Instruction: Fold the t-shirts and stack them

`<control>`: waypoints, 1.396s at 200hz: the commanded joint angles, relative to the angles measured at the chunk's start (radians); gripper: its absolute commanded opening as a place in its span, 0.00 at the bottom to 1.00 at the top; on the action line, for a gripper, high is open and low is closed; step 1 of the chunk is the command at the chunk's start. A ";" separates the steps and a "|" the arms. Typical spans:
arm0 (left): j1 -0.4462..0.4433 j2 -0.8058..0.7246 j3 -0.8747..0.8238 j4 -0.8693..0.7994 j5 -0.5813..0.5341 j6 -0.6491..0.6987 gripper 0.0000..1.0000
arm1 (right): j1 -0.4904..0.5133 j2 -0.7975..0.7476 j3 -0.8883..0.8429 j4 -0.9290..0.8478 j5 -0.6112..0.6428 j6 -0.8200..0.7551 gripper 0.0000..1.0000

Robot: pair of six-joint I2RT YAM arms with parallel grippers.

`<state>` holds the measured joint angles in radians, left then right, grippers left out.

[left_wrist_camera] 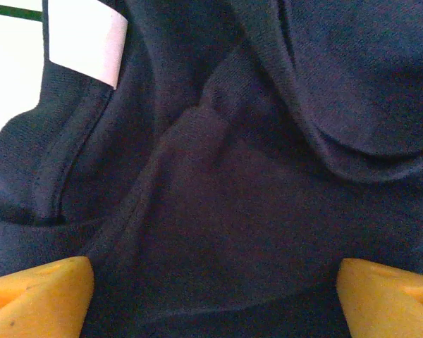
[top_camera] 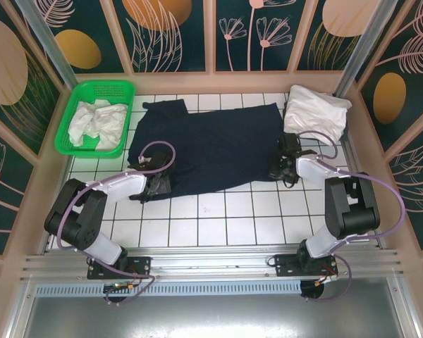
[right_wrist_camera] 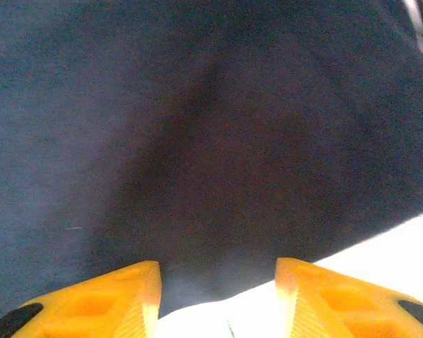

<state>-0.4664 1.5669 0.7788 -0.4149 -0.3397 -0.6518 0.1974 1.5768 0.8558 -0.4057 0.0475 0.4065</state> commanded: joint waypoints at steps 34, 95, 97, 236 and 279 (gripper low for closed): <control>0.063 -0.022 -0.050 0.057 -0.003 -0.053 0.82 | -0.169 -0.042 -0.157 0.061 -0.128 0.012 0.39; 0.071 -0.011 -0.037 0.080 0.020 -0.020 0.78 | -0.026 -0.183 -0.031 0.002 -0.066 0.061 0.34; 0.071 -0.011 -0.037 0.080 0.021 -0.019 0.78 | -0.023 -0.179 -0.024 0.004 -0.063 0.061 0.34; 0.138 -0.019 -0.047 0.075 -0.008 -0.002 0.79 | -0.286 -0.053 -0.190 0.098 -0.105 0.025 0.23; 0.140 -0.015 -0.062 0.056 -0.027 -0.007 0.79 | -0.304 -0.180 -0.241 0.047 -0.121 0.024 0.25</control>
<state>-0.3420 1.5578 0.7422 -0.3302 -0.3218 -0.6662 -0.1009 1.4555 0.6544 -0.2512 -0.1020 0.4435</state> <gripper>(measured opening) 0.788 0.233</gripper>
